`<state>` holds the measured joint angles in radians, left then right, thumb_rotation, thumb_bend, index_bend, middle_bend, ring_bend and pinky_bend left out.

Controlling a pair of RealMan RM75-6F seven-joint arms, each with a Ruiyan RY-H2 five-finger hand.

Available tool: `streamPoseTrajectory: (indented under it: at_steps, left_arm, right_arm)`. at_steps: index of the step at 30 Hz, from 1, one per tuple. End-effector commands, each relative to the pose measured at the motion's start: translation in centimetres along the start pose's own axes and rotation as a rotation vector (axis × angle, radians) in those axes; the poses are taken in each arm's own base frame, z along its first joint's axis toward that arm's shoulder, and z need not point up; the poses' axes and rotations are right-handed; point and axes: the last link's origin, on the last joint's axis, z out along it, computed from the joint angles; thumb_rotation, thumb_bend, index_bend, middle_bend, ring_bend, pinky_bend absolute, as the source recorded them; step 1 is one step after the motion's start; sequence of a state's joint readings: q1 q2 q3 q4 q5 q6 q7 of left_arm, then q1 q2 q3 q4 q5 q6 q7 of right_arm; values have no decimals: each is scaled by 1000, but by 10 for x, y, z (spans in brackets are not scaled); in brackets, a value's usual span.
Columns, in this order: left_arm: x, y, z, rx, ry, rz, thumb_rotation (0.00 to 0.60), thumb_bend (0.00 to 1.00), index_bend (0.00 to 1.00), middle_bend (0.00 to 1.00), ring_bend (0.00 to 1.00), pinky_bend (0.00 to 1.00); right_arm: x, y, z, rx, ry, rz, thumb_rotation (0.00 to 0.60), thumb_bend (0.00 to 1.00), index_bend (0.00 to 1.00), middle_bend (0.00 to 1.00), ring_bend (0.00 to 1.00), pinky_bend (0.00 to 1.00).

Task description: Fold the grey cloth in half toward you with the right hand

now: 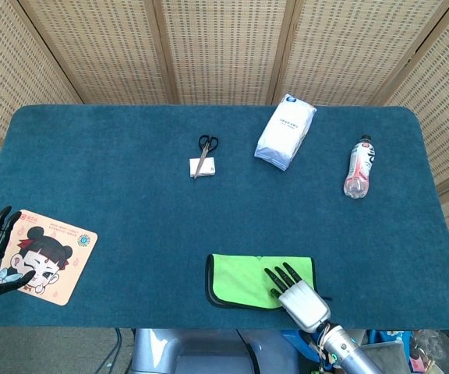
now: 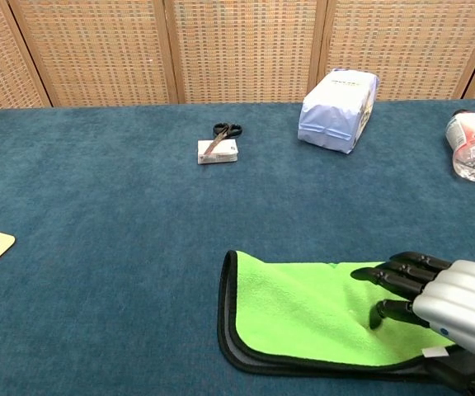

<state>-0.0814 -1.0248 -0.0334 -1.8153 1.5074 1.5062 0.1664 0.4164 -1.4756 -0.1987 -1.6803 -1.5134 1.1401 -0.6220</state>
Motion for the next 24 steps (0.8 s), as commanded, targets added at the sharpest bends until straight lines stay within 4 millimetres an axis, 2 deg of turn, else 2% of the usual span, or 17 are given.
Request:
streamPoseTrajectory:
  at_steps: [1, 8, 15, 19, 24]
  left_arm:
    - [0, 0, 0, 0, 0, 0, 600, 147, 0, 0, 0, 0]
    - [0, 0, 0, 1, 3, 0, 600, 147, 0, 0, 0, 0]
    - [1, 0, -1, 2, 7, -3, 600, 147, 0, 0, 0, 0]
    - [2, -1, -1, 3, 10, -5, 600, 147, 0, 0, 0, 0]
    - [3, -2, -1, 4, 14, -7, 600, 147, 0, 0, 0, 0]
  right_arm:
    - [2, 1, -1, -1, 8, -3, 600, 419, 0, 0, 0, 0]
    - [8, 0, -5, 2, 34, 8, 600, 415, 0, 0, 0, 0]
    - [28, -2, -11, 34, 55, 34, 600, 403, 1, 0, 0, 0]
    - [45, -8, -13, 83, 71, 74, 600, 386, 55, 0, 0, 0]
    - [65, -15, 3, 130, 129, 71, 600, 375, 146, 0, 0, 0]
